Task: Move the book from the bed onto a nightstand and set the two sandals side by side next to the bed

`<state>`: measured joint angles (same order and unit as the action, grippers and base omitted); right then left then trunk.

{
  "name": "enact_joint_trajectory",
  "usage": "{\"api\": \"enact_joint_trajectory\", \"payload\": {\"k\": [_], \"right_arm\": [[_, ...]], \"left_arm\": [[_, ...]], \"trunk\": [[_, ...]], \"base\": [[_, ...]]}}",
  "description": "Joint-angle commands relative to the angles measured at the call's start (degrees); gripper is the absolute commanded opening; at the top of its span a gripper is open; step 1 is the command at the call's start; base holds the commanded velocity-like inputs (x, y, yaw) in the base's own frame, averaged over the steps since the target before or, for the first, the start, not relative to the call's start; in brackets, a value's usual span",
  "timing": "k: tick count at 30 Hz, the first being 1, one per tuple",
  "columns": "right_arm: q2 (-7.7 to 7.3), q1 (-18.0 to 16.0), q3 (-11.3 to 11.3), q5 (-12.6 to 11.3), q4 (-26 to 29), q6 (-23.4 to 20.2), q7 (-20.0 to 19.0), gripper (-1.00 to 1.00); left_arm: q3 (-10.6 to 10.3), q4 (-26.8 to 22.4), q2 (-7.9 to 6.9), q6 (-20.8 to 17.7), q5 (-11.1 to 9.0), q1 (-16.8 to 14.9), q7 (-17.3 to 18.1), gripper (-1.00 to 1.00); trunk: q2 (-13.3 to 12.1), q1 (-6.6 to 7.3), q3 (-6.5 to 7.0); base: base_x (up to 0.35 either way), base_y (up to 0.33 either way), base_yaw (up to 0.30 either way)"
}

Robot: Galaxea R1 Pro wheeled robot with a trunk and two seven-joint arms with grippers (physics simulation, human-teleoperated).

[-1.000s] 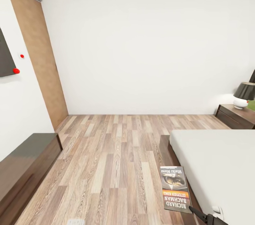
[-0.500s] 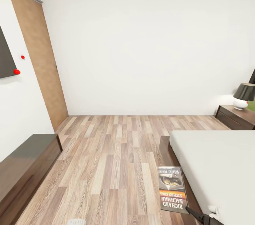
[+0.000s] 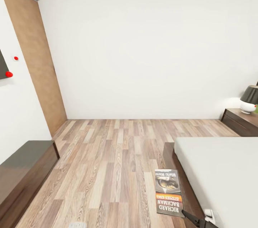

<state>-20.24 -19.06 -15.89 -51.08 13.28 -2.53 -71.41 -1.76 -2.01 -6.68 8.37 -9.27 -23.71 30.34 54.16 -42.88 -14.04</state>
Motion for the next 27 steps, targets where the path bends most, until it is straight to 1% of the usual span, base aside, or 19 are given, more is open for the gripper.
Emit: {"api": "enact_joint_trajectory", "payload": {"k": [1,3,5,7,8,9,10,11,12,13,14,15,16,17,18,20,21,24,27], "right_arm": [[0.33,0.0,-0.2,-0.6,0.0,-0.2,0.2,-1.00],[0.99,-0.1,-0.2,-0.6,-0.1,-0.2,1.8,-1.00],[2.44,-0.1,-0.2,-0.6,-0.8,-0.2,7.0,-1.00],[4.46,-0.1,-0.2,-0.6,-1.6,-0.2,14.2,-1.00],[4.93,-0.1,-0.2,-0.6,-1.7,-0.2,16.0,-1.00],[5.68,-0.1,-0.2,-0.6,-1.9,-0.2,19.2,-1.00],[6.17,-0.1,-0.2,-0.6,-2.1,-0.2,21.4,-1.00],[6.59,-0.1,-0.2,-0.6,-2.1,-0.3,23.3,-1.00],[6.68,-0.1,-0.2,-0.6,-2.1,-0.3,23.7,-1.00],[6.81,-0.1,-0.2,-0.6,-2.2,-0.3,24.4,-1.00],[6.97,-0.1,-0.2,-0.6,-2.2,-0.3,24.9,-1.00],[7.01,-0.1,-0.2,-0.6,-2.3,-0.3,25.1,-1.00],[7.02,-0.1,-0.2,-0.6,-2.3,-0.3,25.2,-1.00],[7.03,-0.1,-0.2,-0.6,-2.3,-0.3,25.2,-1.00],[7.02,-0.1,-0.2,-0.6,-2.3,-0.3,25.2,-1.00],[6.76,-0.1,-0.1,-0.6,-2.1,-0.4,25.0,-1.00],[6.58,-0.1,-0.2,-0.6,-1.9,-0.4,24.9,-1.00],[6.41,-0.1,-0.1,-0.6,-1.7,-0.4,23.5,-1.00],[6.37,-0.1,-0.1,-0.6,-2.1,-0.4,17.9,-1.00]], "left_arm": [[-0.2,0.1,-0.01,0.1,-0.3,0.0,0.2,1.00],[-0.3,0.1,0.04,0.1,-0.2,0.0,0.1,1.00],[-0.3,0.1,0.07,0.1,-0.2,0.0,-1.0,1.00],[-0.4,0.1,0.20,0.1,-0.1,0.0,-4.2,1.00],[-0.4,0.1,0.23,0.0,0.0,0.0,-5.2,1.00],[-0.4,0.1,0.32,0.0,0.1,0.0,-7.2,1.00],[-0.5,0.3,0.55,0.0,0.4,0.0,-8.8,1.00],[-0.8,0.5,1.31,-0.1,1.9,0.0,-10.5,1.00],[-1.0,0.5,1.56,-0.1,2.7,0.0,-10.9,1.00],[-1.3,0.6,1.88,-0.1,4.9,0.2,-11.6,1.00],[-1.7,0.7,2.12,-0.1,8.9,1.0,-12.6,1.00],[-1.8,0.7,2.17,-0.1,10.3,1.4,-12.9,1.00],[-1.9,0.7,2.23,0.0,12.7,2.1,-13.5,1.00],[-2.0,0.7,2.28,0.0,14.6,2.7,-13.9,1.00],[-2.0,0.8,2.32,0.1,16.0,3.1,-14.2,1.00],[-2.1,0.8,2.41,0.1,17.7,3.7,-14.5,1.00],[-2.1,0.8,2.42,0.2,18.1,3.9,-14.6,1.00],[-2.1,0.8,2.39,0.6,18.4,4.1,-14.7,1.00],[-2.1,0.8,2.38,1.7,18.4,4.5,-14.7,1.00]], "trunk": [[0.0,-0.04,-0.08],[0.0,-0.04,-0.08],[0.0,-0.04,-0.08],[0.0,-0.04,-0.08],[0.0,-0.04,-0.08],[0.0,-0.04,-0.08],[0.0,-0.04,-0.08],[0.0,-0.04,-0.08],[0.0,-0.04,-0.08],[0.0,-0.04,-0.08],[0.0,-0.04,-0.08],[0.0,-0.04,-0.08],[0.0,-0.04,-0.08],[0.0,-0.04,-0.08],[0.0,-0.04,-0.08],[0.0,-0.04,-0.08],[0.0,-0.04,-0.08],[0.0,-0.04,-0.08],[0.0,-0.04,-0.08]], "base": [[0.326,0.000,0.000],[0.326,0.000,0.000],[0.327,0.000,0.000],[0.327,0.000,0.000],[0.327,0.000,0.000],[0.327,0.000,0.000],[0.327,0.000,0.000],[0.327,0.000,0.000],[0.327,0.000,0.000],[0.327,0.000,0.000],[0.327,0.000,0.000],[0.327,0.000,0.000],[0.327,0.000,0.000],[0.327,0.000,0.000],[0.326,0.000,0.000],[0.324,0.000,0.000],[0.307,0.000,0.000],[0.290,0.000,0.000],[0.270,0.000,0.000]]}}
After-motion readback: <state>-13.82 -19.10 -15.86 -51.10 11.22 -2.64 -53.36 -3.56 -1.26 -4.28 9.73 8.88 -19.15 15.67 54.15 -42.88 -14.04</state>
